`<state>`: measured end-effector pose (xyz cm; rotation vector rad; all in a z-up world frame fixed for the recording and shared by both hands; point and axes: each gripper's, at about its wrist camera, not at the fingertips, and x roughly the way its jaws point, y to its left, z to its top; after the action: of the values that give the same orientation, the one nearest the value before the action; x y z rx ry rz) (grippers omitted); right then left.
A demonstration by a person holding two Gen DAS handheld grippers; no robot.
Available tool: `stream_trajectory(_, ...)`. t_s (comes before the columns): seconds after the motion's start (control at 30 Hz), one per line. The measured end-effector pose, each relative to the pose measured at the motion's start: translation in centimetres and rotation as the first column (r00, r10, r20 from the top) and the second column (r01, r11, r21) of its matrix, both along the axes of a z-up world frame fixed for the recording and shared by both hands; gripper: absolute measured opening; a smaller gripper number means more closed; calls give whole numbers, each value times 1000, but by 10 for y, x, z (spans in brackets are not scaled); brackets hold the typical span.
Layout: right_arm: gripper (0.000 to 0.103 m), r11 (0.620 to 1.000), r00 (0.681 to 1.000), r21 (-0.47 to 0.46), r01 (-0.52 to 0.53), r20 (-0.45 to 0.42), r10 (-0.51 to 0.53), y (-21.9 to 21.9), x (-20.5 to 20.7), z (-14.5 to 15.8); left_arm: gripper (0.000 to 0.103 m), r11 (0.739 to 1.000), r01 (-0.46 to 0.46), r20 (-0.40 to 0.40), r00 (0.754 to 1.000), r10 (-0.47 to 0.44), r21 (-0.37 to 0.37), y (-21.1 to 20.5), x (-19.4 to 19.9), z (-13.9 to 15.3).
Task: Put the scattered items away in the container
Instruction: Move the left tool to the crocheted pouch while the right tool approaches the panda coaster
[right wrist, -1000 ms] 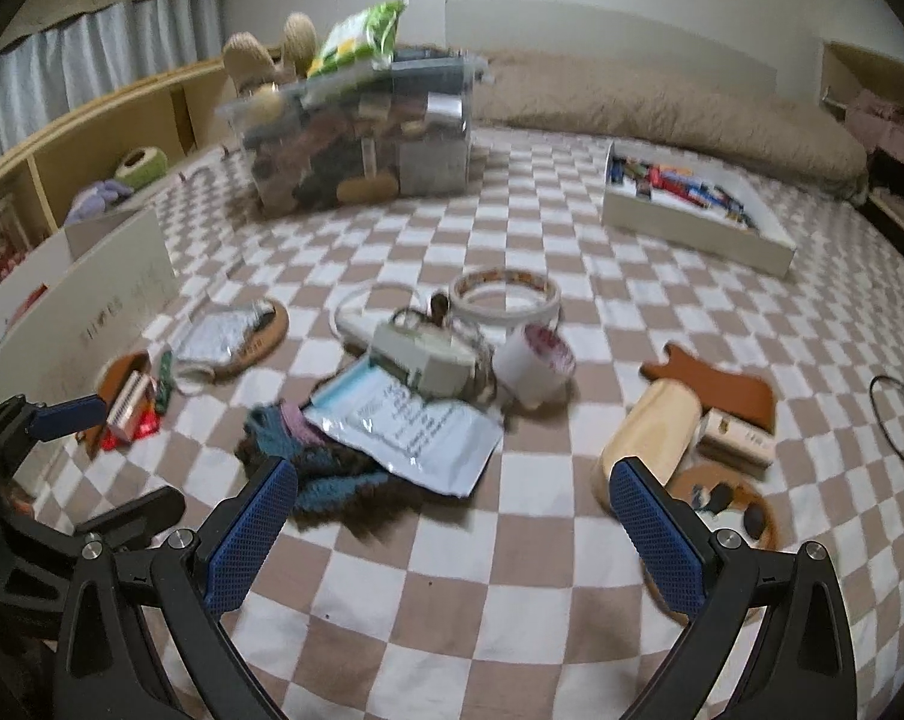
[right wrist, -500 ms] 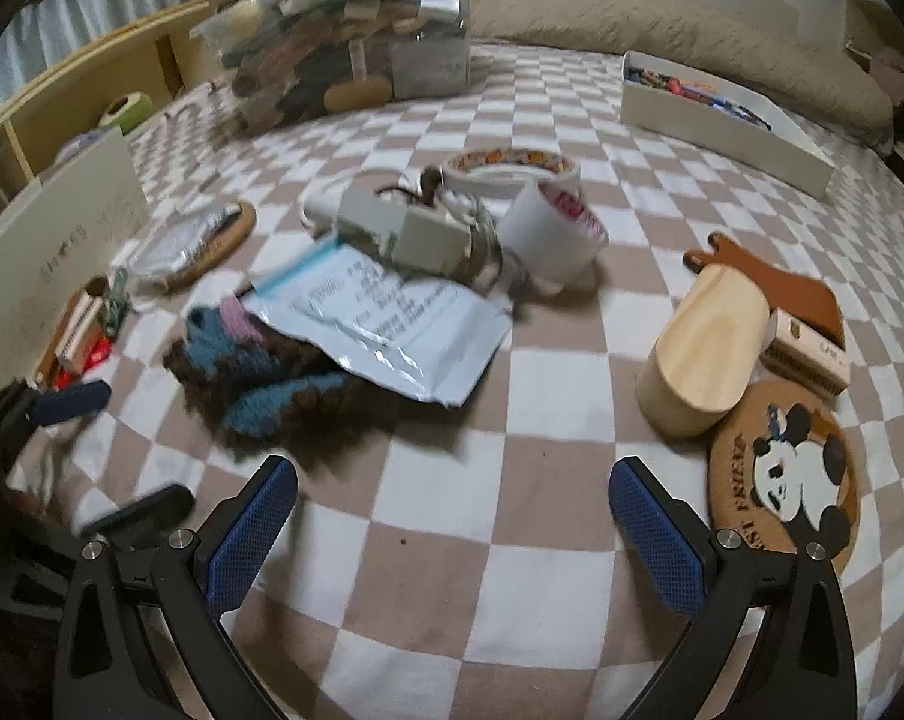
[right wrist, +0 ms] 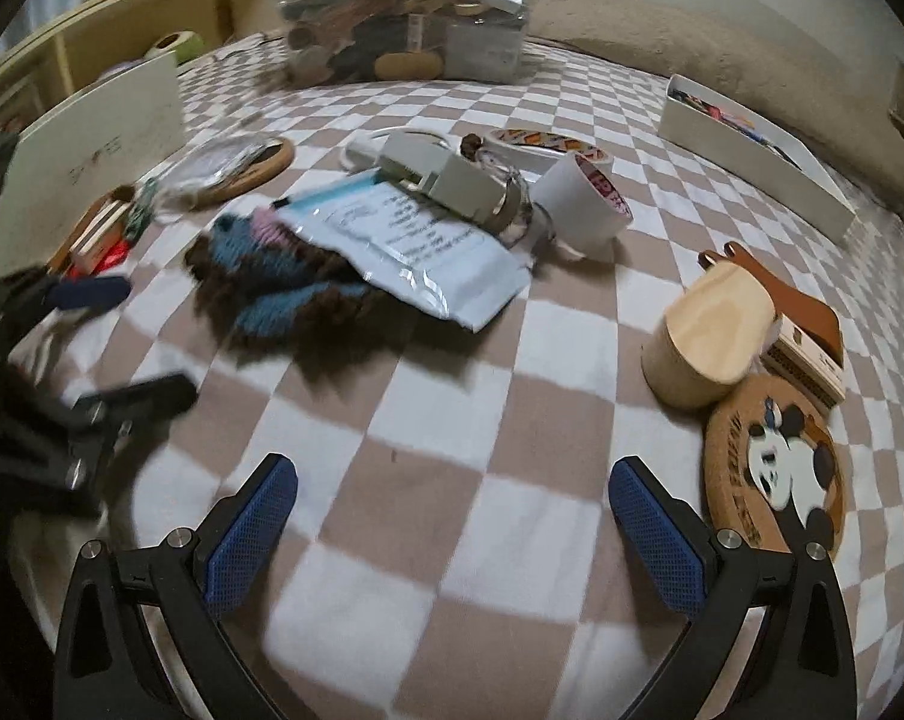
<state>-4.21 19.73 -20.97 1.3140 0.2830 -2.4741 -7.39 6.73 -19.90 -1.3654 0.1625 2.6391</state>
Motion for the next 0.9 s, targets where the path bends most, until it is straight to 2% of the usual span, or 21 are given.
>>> stream_trajectory(0.2, 103, 1000, 1000, -3, -26, 16, 26, 21, 23, 4, 103, 1000, 3, 1, 1000, -3, 11, 1, -7, 1)
stream_trajectory(0.43, 103, 996, 996, 28, 83, 30, -84, 60, 28, 9, 103, 1000, 20, 11, 1000, -20, -16, 14, -20, 1)
stream_trajectory(0.57, 103, 992, 990, 0, 130, 57, -130, 79, 23, 6, 103, 998, 66, 18, 998, -65, -11, 23, -27, 2)
stream_trajectory(0.7, 103, 988, 986, 2, 157, 53, -157, 93, 17, 5, 103, 987, 161, 29, 986, -162, 14, 37, -32, 3)
stream_trajectory(0.9, 103, 986, 987, -34, 162, 6, -162, 111, -2, -2, 103, 983, 180, 48, 982, -181, 23, 47, -47, 2)
